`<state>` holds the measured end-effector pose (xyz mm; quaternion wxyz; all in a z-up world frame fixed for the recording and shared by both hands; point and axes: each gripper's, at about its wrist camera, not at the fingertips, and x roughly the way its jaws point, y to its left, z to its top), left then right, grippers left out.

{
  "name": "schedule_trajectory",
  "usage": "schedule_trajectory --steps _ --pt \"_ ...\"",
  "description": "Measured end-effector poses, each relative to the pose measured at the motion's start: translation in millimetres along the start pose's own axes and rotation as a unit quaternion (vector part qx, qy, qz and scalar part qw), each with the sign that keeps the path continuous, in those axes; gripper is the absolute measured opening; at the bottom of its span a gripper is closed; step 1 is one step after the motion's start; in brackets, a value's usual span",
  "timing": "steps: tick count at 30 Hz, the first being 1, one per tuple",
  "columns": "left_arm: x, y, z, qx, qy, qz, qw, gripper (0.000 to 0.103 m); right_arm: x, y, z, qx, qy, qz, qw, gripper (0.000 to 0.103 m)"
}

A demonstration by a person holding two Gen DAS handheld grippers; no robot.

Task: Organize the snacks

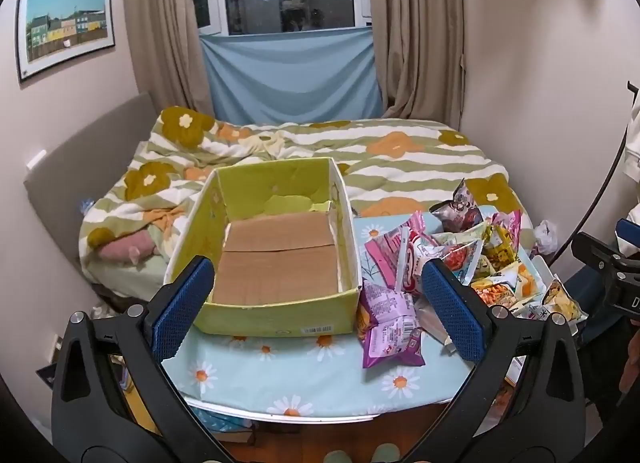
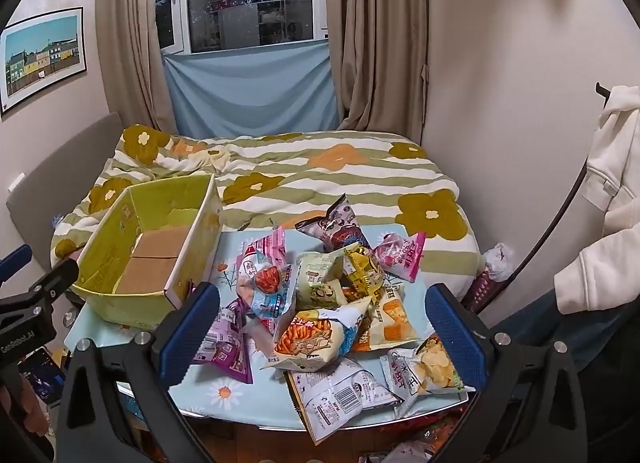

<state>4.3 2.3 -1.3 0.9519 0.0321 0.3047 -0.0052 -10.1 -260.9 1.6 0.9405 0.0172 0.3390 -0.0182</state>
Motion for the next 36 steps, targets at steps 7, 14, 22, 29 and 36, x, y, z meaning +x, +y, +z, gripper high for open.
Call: schedule_trajectory --steps 7,14,22,29,36 --pt "-0.2 0.0 0.3 0.000 0.000 0.000 1.0000 0.103 -0.6 0.7 -1.1 0.000 0.000 0.001 1.000 0.103" --pt "0.6 -1.4 -0.6 0.001 0.002 -0.001 1.0000 0.103 -0.2 0.6 -0.2 0.001 0.001 0.001 1.000 0.103" --pt "2.8 -2.2 -1.5 0.003 0.004 -0.004 1.0000 0.103 0.2 0.2 -0.3 0.001 0.002 0.002 1.000 0.103" --pt "2.9 -3.0 -1.6 0.003 0.005 -0.004 1.0000 0.103 0.1 0.1 0.0 0.002 0.002 0.002 1.000 0.103" --pt "3.6 -2.6 -0.8 0.003 0.005 -0.004 1.0000 0.103 -0.1 -0.1 0.9 0.002 0.003 0.002 1.000 0.103"
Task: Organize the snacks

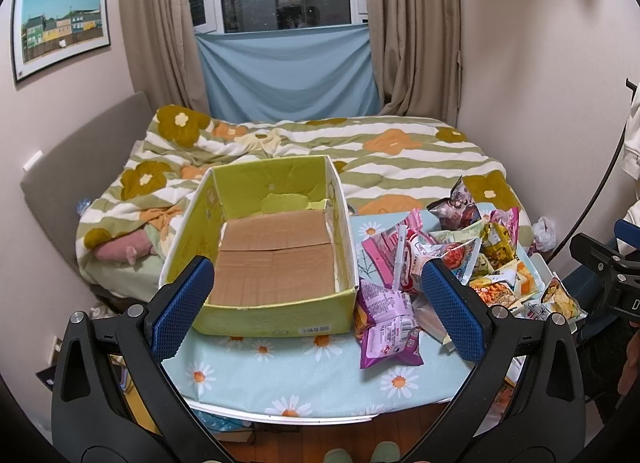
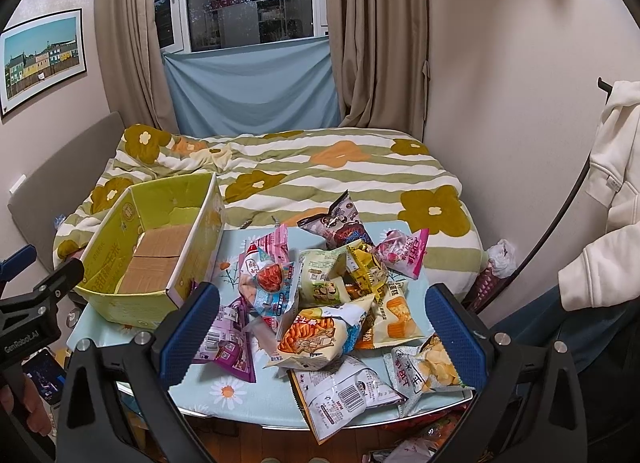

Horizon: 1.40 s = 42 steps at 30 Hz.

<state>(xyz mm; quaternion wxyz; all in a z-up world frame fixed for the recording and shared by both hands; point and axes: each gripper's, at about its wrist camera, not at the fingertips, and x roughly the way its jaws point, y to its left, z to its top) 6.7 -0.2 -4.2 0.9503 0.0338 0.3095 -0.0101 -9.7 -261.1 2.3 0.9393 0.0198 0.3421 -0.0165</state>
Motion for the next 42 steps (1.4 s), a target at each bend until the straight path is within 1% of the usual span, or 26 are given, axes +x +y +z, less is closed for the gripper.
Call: schedule_trajectory --steps 31,39,42 --pt "1.2 -0.7 1.0 0.001 0.000 -0.001 1.0000 0.103 -0.6 -0.9 1.1 0.001 -0.001 0.003 1.000 0.103" --pt "1.9 0.5 1.4 0.006 -0.001 -0.006 1.0000 0.103 1.1 0.8 1.0 0.000 -0.002 0.004 1.000 0.103" --pt "3.3 1.4 3.7 0.006 0.006 -0.015 0.9998 0.103 -0.9 3.8 0.3 0.001 -0.005 0.006 1.000 0.103"
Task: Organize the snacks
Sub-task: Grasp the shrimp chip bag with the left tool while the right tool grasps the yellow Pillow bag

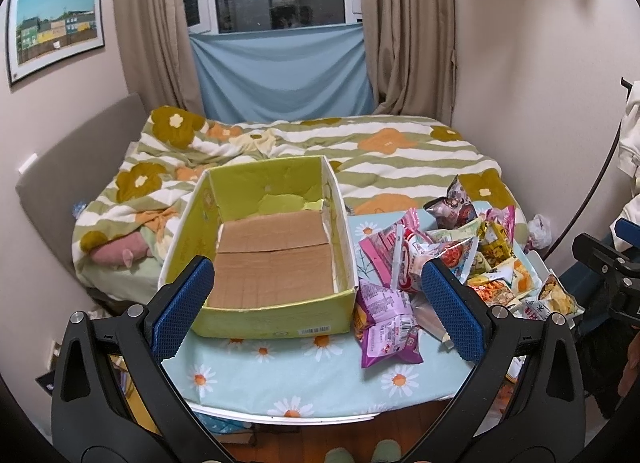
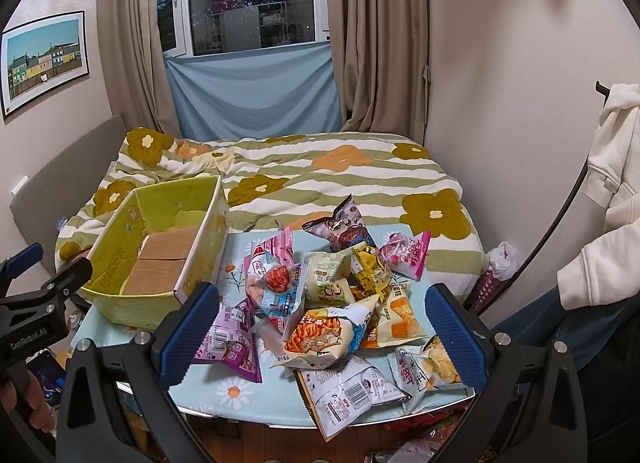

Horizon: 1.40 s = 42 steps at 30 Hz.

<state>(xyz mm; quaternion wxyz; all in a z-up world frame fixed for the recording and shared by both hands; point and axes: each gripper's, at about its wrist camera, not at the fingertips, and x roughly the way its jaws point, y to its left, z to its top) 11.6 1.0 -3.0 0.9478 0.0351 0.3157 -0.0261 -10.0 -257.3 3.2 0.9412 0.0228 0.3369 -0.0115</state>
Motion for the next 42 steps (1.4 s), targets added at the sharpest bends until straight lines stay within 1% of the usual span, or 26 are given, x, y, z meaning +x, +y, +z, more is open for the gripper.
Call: schedule_trajectory --steps 4,7,10,14,18,20,23,28,32,38,42 --pt "7 -6 6 0.011 0.018 -0.030 0.9993 0.103 -2 -5 -3 0.008 0.007 -0.006 1.000 0.103" --pt "19 -18 6 0.026 0.027 -0.059 0.9976 0.103 -1 -15 -9 0.018 0.019 -0.011 1.000 0.103" --pt "34 -34 4 0.036 0.041 -0.069 0.9961 0.103 5 -31 -17 0.026 0.032 -0.014 0.999 0.103" --pt "56 -62 1 0.040 0.061 -0.087 0.9936 0.103 25 -59 -20 0.038 0.051 -0.017 0.998 0.103" --pt "87 -98 -3 0.051 0.084 -0.079 0.9920 0.103 53 -82 -17 0.032 0.059 -0.008 0.998 0.103" --pt "102 -112 -7 0.048 0.098 -0.079 0.9909 0.103 72 -92 -15 0.025 0.066 0.002 0.998 0.103" --pt "133 -132 -13 0.043 0.123 -0.066 0.9893 0.103 103 -106 -11 0.008 0.079 0.022 0.997 0.102" --pt "172 -149 -21 0.024 0.142 -0.045 0.9885 0.103 155 -117 -6 -0.030 0.112 0.062 0.991 0.102" --pt "199 -162 -29 0.019 0.166 -0.028 0.9856 0.103 192 -121 -3 -0.054 0.138 0.090 0.985 0.102" --pt "221 -164 -36 -0.003 0.183 -0.009 0.9830 0.103 226 -117 -3 -0.080 0.167 0.114 0.976 0.102" --pt "230 -164 -39 -0.012 0.195 -0.001 0.9806 0.088 246 -114 -3 -0.083 0.187 0.130 0.970 0.101"
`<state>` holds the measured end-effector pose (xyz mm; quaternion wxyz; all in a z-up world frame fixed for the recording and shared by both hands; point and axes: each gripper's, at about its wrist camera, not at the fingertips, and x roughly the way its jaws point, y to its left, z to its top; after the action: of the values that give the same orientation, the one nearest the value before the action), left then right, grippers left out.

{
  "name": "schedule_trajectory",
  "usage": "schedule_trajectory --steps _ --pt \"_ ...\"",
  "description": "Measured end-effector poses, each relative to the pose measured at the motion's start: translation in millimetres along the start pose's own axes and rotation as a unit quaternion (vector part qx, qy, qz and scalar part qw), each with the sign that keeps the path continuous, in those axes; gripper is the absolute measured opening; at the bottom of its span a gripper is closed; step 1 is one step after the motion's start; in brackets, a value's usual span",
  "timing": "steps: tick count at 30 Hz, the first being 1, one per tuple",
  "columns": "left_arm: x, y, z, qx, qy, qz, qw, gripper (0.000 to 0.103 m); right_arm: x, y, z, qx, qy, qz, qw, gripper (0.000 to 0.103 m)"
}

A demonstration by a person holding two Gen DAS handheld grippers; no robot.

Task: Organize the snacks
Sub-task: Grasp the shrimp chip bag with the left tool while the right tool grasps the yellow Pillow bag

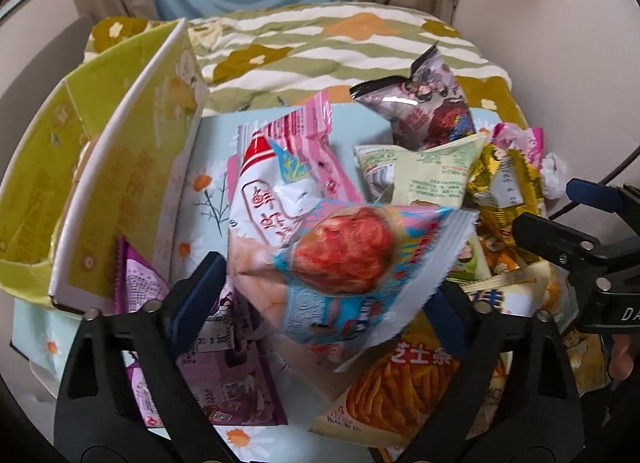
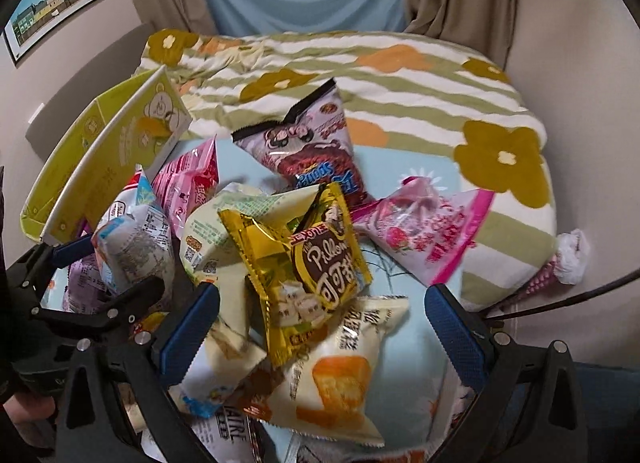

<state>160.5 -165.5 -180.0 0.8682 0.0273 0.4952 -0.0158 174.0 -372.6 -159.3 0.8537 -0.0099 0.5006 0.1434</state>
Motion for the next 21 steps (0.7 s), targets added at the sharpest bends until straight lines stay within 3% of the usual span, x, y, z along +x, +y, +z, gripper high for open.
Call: schedule_trajectory --steps 7,13,15,21 --pt "3 4 2 -0.014 0.007 0.000 0.9999 0.082 26 -4 10 -0.006 0.026 0.023 0.999 0.095" --pt "0 2 0 -0.013 0.004 0.001 0.9999 0.069 40 -8 17 0.000 0.042 0.043 0.998 0.078" --pt "0 1 1 -0.009 0.004 0.001 1.0000 0.068 43 -9 18 0.005 0.048 0.053 0.997 0.069" --pt "0 0 2 -0.009 0.005 -0.003 0.9999 0.062 44 -4 15 -0.001 0.053 0.049 0.997 0.055"
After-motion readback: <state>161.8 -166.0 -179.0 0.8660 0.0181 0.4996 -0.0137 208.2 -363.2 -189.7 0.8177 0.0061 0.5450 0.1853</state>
